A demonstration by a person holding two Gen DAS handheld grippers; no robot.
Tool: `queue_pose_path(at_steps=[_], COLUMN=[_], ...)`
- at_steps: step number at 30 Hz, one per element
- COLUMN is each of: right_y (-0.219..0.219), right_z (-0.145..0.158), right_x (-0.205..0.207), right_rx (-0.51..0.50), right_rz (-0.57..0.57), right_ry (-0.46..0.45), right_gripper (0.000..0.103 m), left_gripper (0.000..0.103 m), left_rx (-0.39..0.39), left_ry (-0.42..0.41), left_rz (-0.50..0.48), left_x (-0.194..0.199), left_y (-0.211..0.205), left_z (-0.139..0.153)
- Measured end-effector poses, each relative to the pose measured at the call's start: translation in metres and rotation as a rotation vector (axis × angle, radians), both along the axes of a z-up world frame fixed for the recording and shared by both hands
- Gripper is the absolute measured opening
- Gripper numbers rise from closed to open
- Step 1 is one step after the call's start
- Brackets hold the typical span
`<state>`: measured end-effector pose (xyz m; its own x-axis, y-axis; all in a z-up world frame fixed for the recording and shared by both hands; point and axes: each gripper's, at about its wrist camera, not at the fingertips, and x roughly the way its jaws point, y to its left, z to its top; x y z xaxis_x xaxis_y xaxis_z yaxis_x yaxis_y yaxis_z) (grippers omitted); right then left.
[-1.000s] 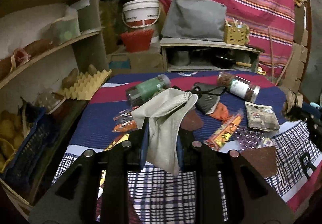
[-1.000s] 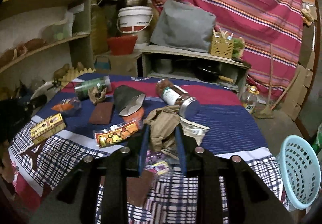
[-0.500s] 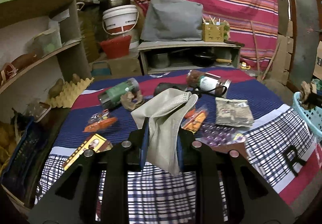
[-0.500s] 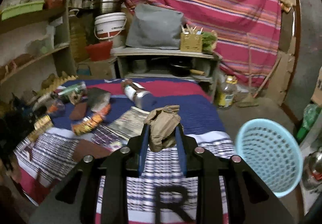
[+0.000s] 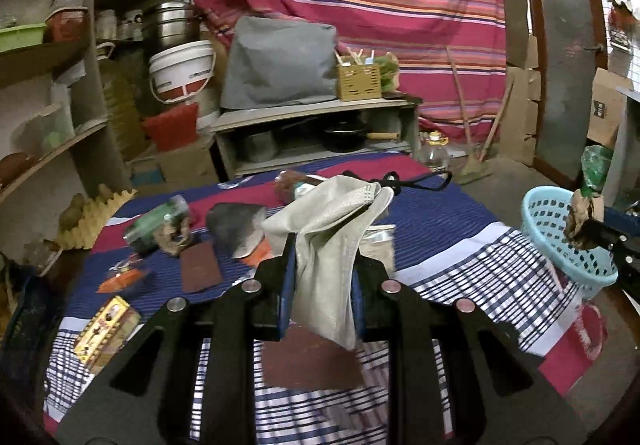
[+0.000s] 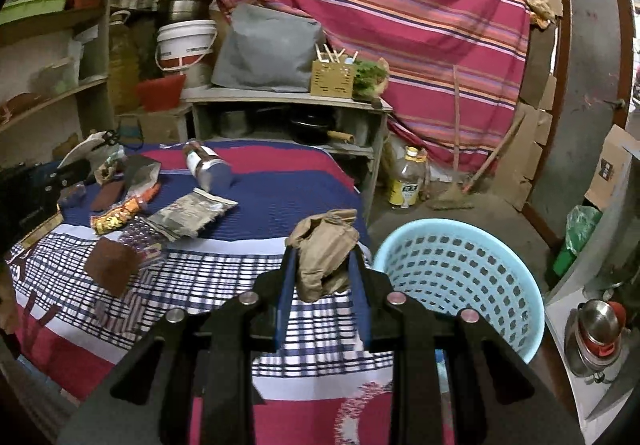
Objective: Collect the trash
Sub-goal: 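Carry the beige cloth with the left tool while the right tool carries the tan glove over the basket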
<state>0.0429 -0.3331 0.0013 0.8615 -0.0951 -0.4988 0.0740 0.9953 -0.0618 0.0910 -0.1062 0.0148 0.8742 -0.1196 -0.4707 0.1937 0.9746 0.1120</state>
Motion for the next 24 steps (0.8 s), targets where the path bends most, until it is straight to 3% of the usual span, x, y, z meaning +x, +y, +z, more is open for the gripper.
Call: queue_pose_path(at_steps=[12, 24], right_y=[-0.056, -0.138], right_z=[-0.006, -0.006], right_x=[-0.007, -0.026], right_rx=[0.038, 0.090], right_rz=[-0.104, -0.265], right_ry=[-0.037, -0.075], right_gripper=[0.027, 0.027], left_gripper=[0.022, 0.022], left_rx=[0.042, 0.032], left_ry=[0.020, 0.075], left_rz=[-0.085, -0.276], left_x=[0.017, 0.032], left_y=[-0.066, -0.171], left_z=[-0.011, -0.025])
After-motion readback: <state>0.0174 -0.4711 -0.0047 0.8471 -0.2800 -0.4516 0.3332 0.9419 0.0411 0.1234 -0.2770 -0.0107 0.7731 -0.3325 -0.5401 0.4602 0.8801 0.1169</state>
